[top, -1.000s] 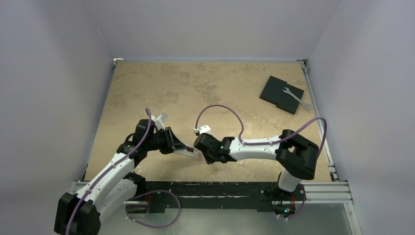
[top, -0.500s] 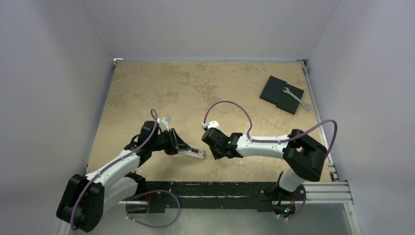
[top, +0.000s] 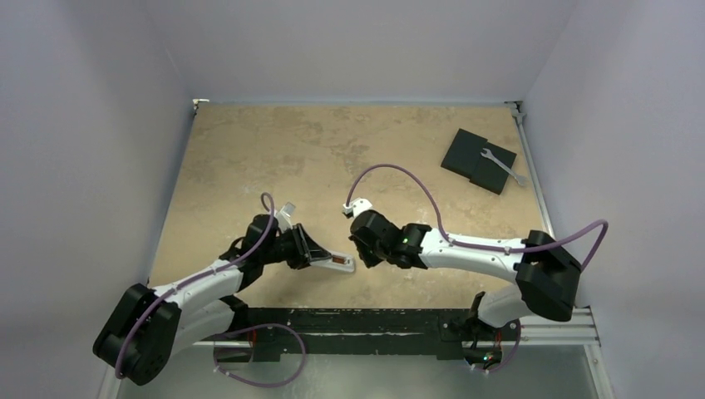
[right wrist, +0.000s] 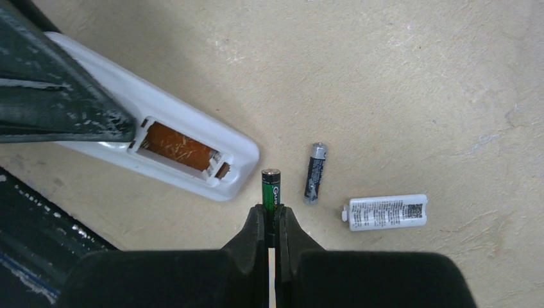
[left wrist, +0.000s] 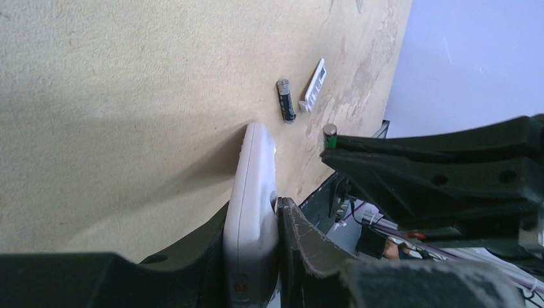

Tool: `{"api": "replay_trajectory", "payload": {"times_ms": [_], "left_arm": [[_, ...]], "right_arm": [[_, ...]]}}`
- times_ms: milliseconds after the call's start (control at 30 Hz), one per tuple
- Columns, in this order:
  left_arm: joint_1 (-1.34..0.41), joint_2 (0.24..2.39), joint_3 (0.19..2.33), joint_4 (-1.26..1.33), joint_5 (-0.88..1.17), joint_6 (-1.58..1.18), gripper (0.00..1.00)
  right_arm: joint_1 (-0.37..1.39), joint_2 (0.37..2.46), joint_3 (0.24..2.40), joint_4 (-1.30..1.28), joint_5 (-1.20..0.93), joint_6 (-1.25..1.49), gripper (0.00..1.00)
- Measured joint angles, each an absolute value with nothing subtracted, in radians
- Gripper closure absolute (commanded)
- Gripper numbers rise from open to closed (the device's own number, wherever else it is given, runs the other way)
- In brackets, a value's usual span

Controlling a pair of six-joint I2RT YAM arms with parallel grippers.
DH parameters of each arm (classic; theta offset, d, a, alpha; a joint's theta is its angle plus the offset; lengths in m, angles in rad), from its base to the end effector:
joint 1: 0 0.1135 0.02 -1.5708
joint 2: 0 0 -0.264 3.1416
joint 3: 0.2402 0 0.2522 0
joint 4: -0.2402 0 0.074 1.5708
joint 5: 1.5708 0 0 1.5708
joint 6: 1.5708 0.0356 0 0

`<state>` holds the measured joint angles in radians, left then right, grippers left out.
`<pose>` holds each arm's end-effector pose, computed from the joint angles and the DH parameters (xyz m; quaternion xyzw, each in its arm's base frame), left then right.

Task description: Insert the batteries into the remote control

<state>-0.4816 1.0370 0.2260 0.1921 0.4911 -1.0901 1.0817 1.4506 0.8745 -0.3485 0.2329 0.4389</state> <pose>0.1551 -0.1000 0.1434 -0.1520 0.8560 -0.4671 0.1613 0.1444 0.2538 0.2057 -0.2625 0.9053 0.1375 0.3044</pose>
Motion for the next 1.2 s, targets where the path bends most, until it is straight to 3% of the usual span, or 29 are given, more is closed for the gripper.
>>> {"api": "replay_trajectory", "payload": {"times_ms": [200,433,867,1200], "left_arm": [[-0.521,1.101,0.219,0.285,0.468,-1.122,0.94],[-0.533,1.162,0.219,0.360,0.472,-1.126,0.78],[-0.538,1.187,0.245,0.215,0.434,-1.027,0.51],[-0.539,1.188,0.305,0.084,0.402,-0.957,0.44]], "right_arm": [[1.082,1.402,0.875,-0.355,0.208,0.387,1.00],[1.082,1.398,0.877,-0.395,0.187,0.331,1.00],[1.082,1.378,0.897,-0.411,0.120,0.231,1.00],[1.083,1.379,0.918,-0.428,0.078,0.162,1.00]]}}
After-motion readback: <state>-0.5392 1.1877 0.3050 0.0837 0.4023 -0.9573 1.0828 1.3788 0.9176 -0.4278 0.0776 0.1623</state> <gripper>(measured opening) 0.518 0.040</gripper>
